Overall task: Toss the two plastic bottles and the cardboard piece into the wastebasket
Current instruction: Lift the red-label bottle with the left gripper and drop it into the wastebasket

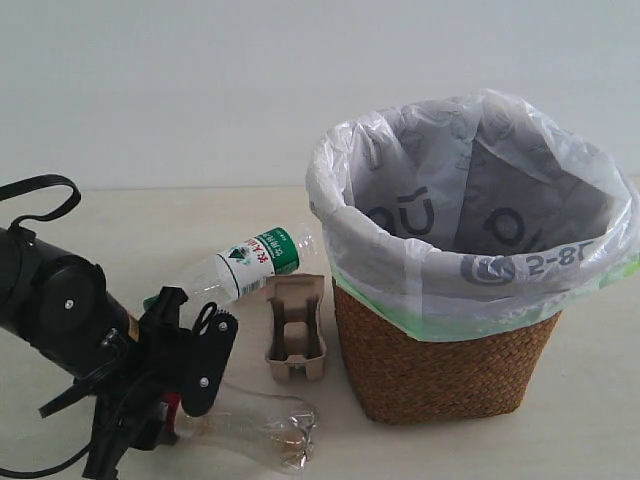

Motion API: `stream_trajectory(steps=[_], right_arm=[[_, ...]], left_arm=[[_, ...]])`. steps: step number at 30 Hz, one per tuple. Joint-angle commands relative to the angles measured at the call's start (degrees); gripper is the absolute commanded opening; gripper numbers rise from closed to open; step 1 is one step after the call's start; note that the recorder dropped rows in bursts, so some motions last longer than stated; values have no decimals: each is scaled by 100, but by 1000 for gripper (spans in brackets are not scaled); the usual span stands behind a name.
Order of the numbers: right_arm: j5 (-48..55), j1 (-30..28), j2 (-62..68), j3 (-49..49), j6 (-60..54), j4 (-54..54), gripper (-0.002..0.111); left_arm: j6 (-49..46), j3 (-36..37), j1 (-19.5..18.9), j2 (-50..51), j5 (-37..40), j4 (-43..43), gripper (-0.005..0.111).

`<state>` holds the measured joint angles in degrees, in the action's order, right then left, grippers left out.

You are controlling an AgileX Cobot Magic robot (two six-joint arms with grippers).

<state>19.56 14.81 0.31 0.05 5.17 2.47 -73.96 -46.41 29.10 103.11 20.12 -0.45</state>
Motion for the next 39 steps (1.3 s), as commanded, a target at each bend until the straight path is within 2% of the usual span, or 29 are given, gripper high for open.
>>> stream_trajectory(steps=[1, 4, 10, 16, 17, 20, 22, 26, 28, 32, 39], right_arm=[[-51, 8, -31, -5, 7, -11, 13], [-51, 8, -31, -5, 7, -11, 13], [-51, 8, -31, -5, 7, -11, 13], [-51, 8, -31, -5, 7, -11, 13], [-51, 8, -31, -5, 7, -11, 13], [-51, 8, -31, -5, 7, -11, 13], [-51, 8, -31, -5, 7, -11, 13], [-51, 8, -31, -5, 7, -11, 13], [-51, 8, -31, -5, 7, -11, 13], [-51, 8, -31, -5, 7, -11, 13], [-51, 8, -31, -5, 7, -11, 13]], left_arm=[[849, 2, 27, -10, 563, -64, 4], [1276, 2, 27, -257, 782, -180, 4], [1603, 2, 11, -1277, 1189, -1397, 4], [3546, 2, -124, -2361, 1433, -1386, 4], [4102, 2, -336, -2764, 1536, -1386, 4], [4748, 2, -909, -3506, 2198, -1190, 4], [5645, 2, -1419, -3988, 2607, -631, 4], [6915, 2, -2135, -4551, 2716, 116, 4], [7466, 2, -2423, -4503, 3102, 682, 4], [8209, 2, -2646, -4125, 3249, 879, 4], [8259, 2, -2646, -3307, 2806, 841, 4]])
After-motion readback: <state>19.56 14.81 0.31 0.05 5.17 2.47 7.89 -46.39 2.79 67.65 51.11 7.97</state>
